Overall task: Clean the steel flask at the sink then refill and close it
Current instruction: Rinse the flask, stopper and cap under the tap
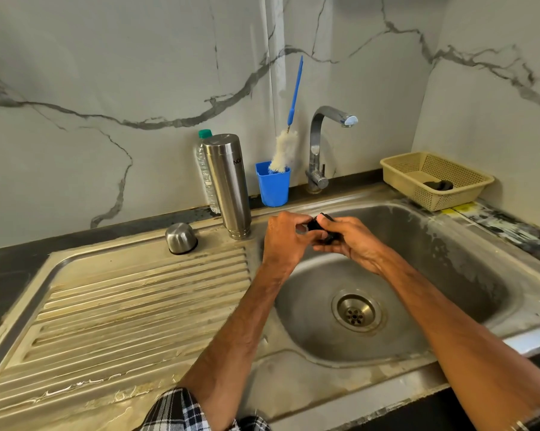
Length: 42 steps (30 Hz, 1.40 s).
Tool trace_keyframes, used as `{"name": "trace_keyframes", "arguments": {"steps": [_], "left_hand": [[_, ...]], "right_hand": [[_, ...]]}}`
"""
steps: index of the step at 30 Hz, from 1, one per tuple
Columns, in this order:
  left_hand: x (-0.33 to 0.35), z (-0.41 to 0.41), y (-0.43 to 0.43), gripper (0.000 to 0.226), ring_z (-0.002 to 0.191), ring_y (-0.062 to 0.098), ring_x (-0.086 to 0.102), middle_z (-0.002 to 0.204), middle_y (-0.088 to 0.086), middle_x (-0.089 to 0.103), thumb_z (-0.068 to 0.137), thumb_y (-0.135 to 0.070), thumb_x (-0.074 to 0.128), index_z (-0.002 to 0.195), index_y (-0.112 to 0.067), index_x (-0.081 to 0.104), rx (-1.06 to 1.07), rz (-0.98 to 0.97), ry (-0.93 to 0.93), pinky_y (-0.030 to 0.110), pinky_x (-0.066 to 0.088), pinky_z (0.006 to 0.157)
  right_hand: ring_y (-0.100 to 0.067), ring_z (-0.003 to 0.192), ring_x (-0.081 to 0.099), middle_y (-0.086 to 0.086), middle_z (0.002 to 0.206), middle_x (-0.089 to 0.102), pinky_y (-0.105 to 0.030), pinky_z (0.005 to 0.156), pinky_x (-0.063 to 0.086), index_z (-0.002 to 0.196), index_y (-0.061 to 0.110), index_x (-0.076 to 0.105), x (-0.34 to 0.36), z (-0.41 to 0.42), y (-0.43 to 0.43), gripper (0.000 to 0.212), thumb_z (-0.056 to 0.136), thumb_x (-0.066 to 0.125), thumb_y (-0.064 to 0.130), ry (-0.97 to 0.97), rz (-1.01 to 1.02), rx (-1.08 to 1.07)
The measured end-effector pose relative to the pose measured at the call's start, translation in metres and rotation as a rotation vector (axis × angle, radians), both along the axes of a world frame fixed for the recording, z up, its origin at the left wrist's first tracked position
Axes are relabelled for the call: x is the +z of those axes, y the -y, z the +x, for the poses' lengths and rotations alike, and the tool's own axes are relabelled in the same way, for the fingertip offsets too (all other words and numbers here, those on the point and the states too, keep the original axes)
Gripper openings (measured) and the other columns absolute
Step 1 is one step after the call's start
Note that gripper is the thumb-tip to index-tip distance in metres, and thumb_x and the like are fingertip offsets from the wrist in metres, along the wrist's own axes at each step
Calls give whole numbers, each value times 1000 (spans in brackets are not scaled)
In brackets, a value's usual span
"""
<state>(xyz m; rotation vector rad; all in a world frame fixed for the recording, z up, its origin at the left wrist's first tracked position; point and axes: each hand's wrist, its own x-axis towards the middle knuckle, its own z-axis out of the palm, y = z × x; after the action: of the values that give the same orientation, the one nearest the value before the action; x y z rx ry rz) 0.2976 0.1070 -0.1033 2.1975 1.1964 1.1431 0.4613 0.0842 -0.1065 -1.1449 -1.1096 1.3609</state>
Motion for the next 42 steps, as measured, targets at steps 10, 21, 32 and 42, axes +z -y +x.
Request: {"name": "trace_keyframes", "arguments": {"steps": [10, 21, 32, 42], "left_hand": [[3, -3, -2, 39, 102, 13, 71, 115, 1, 76, 88, -20, 77, 126, -17, 70, -62, -41, -101, 32, 57, 93], [9, -6, -4, 35, 111, 11, 65, 128, -1, 70, 93, -7, 69, 127, -15, 69, 76, -120, -110, 39, 54, 101], [1, -9, -6, 27, 103, 9, 66, 114, -1, 74, 90, -4, 70, 115, -14, 74, 134, -135, -57, 32, 55, 97], [6, -9, -4, 21, 100, 9, 67, 107, -2, 76, 89, -8, 72, 108, -15, 77, 127, -203, -99, 29, 57, 93]], "right_hand": [[-24, 107, 68, -8, 107, 74, -33, 83, 56, 115, 11, 69, 1, 4, 2, 43, 82, 79, 37, 197, -7, -92], [-3, 109, 54, 10, 118, 60, -8, 82, 39, 130, 23, 58, 20, -2, 4, 52, 83, 80, 32, 731, 393, -483], [-11, 100, 63, 1, 112, 68, -26, 89, 53, 118, 17, 64, 2, -14, 7, 48, 77, 85, 29, 990, 228, -247], [-7, 84, 66, 7, 93, 68, -19, 67, 52, 104, 21, 65, -6, -27, 15, 31, 80, 83, 31, 804, 227, -208]]}}
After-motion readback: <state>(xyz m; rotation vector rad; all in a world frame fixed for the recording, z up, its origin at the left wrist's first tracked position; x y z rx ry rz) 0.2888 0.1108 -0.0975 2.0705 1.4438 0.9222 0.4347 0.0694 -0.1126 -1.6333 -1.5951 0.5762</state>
